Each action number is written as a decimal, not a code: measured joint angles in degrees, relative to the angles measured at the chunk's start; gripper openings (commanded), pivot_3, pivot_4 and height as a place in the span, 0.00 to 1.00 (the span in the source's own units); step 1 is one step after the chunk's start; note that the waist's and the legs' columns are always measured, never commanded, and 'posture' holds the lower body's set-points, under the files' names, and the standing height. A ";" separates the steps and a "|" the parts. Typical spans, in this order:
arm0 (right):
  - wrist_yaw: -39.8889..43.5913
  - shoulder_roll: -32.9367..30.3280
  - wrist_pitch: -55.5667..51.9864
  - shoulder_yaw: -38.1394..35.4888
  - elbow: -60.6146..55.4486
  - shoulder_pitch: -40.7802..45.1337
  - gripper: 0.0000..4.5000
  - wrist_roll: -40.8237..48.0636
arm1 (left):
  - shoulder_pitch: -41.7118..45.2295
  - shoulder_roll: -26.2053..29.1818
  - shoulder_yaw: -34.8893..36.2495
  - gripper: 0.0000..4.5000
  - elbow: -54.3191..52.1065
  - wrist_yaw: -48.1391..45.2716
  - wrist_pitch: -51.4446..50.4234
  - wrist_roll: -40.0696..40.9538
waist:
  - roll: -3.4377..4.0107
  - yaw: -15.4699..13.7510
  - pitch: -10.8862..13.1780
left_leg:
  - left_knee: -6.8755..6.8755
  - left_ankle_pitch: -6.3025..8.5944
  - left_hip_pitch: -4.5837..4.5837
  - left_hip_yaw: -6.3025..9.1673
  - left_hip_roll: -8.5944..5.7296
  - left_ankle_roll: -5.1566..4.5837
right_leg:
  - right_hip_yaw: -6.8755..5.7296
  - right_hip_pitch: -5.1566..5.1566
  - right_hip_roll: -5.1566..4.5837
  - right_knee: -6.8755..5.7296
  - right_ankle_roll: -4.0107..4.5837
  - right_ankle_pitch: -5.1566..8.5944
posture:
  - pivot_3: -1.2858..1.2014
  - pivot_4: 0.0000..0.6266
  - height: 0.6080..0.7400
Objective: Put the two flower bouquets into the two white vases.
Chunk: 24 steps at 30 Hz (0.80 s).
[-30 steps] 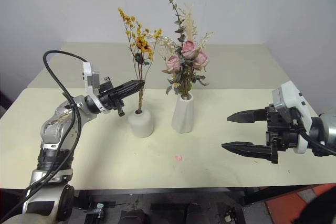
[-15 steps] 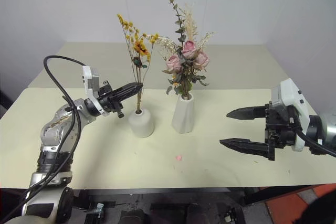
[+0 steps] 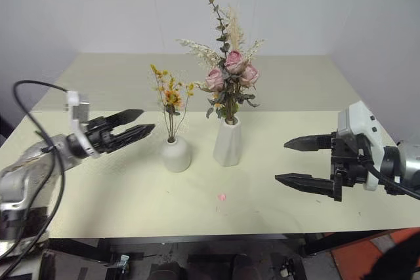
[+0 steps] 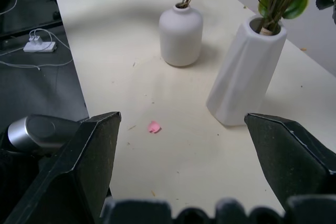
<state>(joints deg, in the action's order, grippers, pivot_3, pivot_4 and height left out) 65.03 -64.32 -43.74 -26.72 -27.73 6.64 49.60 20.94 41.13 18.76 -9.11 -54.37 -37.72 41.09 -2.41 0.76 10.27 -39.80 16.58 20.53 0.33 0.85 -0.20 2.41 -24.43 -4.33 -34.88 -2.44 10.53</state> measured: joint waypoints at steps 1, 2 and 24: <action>0.18 0.13 0.32 0.53 0.18 -0.01 1.00 -0.21 | -0.86 1.35 0.41 0.98 -0.71 -1.07 0.00 0.36 | -0.01 -0.14 0.00 | 0.00 0.00 0.01 0.01 0.00 0.00 | -0.03 0.01 0.00 0.00 0.00 0.00 | 0.52 0.24 1.00; 0.37 0.23 0.59 0.85 0.42 -0.09 1.00 -0.53 | -1.78 3.01 0.57 0.98 -1.29 -2.44 0.02 0.67 | -0.01 -0.28 0.01 | 0.00 0.00 0.00 0.01 0.00 0.00 | -0.04 0.02 0.00 0.00 0.00 0.01 | 0.52 0.24 1.00; 8.17 -3.45 5.79 5.74 12.07 6.30 1.00 -6.74 | -2.59 10.75 0.72 0.98 -4.56 -13.87 7.80 1.36 | 0.04 0.05 0.04 | 0.08 0.01 0.00 -0.06 0.03 -0.02 | -0.02 -0.06 0.00 -0.02 0.07 0.13 | 0.52 0.24 1.00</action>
<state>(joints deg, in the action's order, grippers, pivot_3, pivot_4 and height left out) 73.20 -67.77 -37.95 -20.99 -15.66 12.94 42.86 18.36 51.88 19.48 -13.66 -68.24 -29.92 42.45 -2.37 0.81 10.32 -39.72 16.60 20.54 0.27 0.88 -0.22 2.39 -24.50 -4.33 -34.90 -2.37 10.66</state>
